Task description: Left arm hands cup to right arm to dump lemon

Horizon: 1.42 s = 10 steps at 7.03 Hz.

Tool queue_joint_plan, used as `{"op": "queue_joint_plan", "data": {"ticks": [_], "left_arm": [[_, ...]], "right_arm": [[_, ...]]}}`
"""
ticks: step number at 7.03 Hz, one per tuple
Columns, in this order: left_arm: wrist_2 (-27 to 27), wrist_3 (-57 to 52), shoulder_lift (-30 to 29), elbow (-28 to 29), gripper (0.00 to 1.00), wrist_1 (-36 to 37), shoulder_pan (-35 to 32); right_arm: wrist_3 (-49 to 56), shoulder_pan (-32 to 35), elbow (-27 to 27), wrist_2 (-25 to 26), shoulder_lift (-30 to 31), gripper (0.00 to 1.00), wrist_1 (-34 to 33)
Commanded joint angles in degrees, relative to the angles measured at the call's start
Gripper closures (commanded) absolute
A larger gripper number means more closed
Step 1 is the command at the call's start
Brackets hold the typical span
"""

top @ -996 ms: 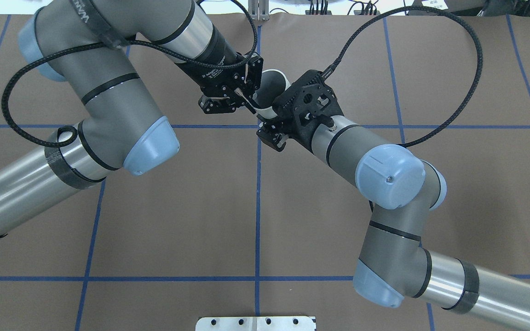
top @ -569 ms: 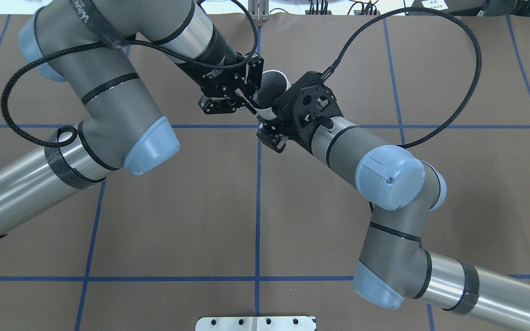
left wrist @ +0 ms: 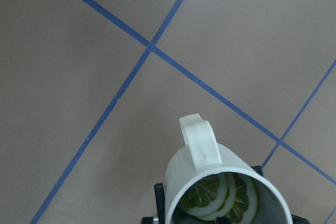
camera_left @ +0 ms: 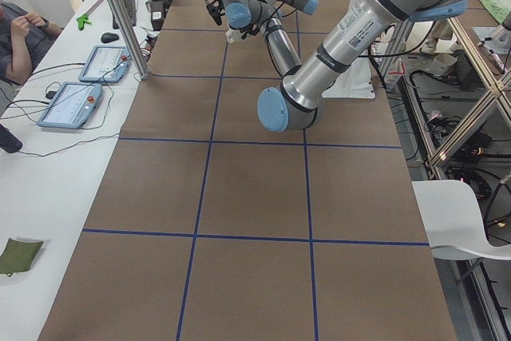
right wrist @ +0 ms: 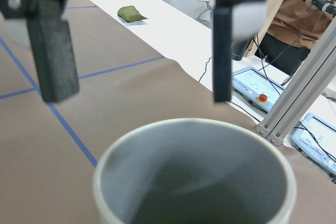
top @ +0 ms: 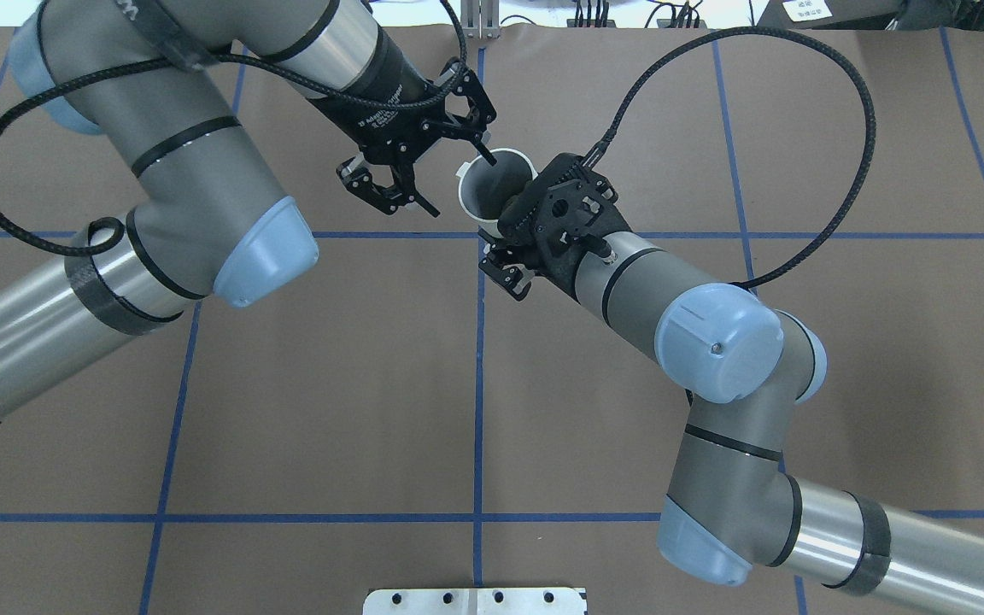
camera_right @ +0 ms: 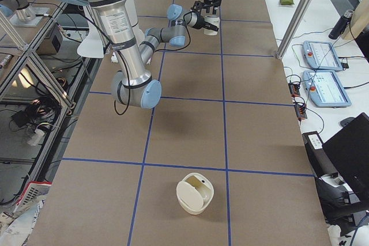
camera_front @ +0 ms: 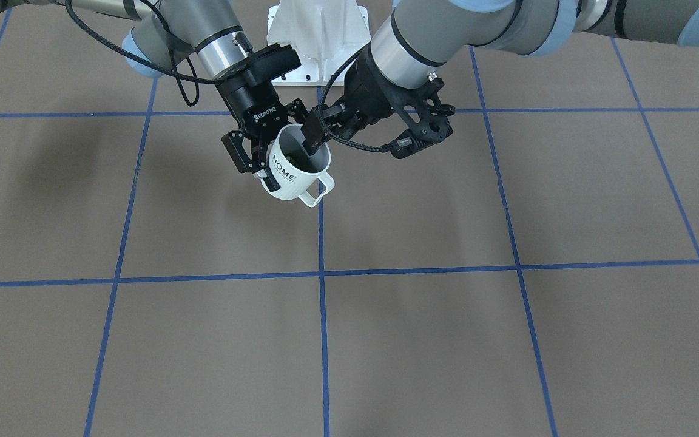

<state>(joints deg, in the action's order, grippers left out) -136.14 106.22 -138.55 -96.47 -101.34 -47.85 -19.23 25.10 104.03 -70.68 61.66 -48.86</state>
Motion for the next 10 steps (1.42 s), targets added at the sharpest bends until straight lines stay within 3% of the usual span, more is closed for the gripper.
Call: {"op": "queue_joint_plan", "data": {"ticks": [1,4,5,6,8,9,10], "left_arm": [[-5.61,-3.79,2.47,-0.38,0.0,0.09,-5.04],[-4.05,-22.13,10.2,-1.34,0.0,0.44,-8.04],[-0.21,-27.85,14.92,-3.87,0.0,0.44,-7.88],[2.87,-36.61,18.63,-5.29,0.0,0.52,-7.88],[3.08,-57.51,27.06,-6.1,0.0,0.61,-10.05],[3.08,-70.15,32.15,-6.01,0.0,0.7,-13.38],[3.08,-81.06,36.81,-5.66,0.0,0.7,-16.72]], "right_arm": [[-2.63,0.3,-0.05,-0.07,0.47,0.63,0.08],[-11.16,3.8,0.12,-0.6,0.74,0.6,-7.36],[-14.92,6.17,0.12,-3.56,1.0,0.59,-7.91],[-17.39,9.76,0.56,-7.59,2.05,0.47,-7.83],[-19.24,11.72,2.04,-8.77,4.68,0.54,-7.57],[-23.35,12.51,4.14,-8.77,6.43,0.55,-7.48],[-25.48,12.52,7.3,-8.77,9.5,0.62,-7.39]]}}
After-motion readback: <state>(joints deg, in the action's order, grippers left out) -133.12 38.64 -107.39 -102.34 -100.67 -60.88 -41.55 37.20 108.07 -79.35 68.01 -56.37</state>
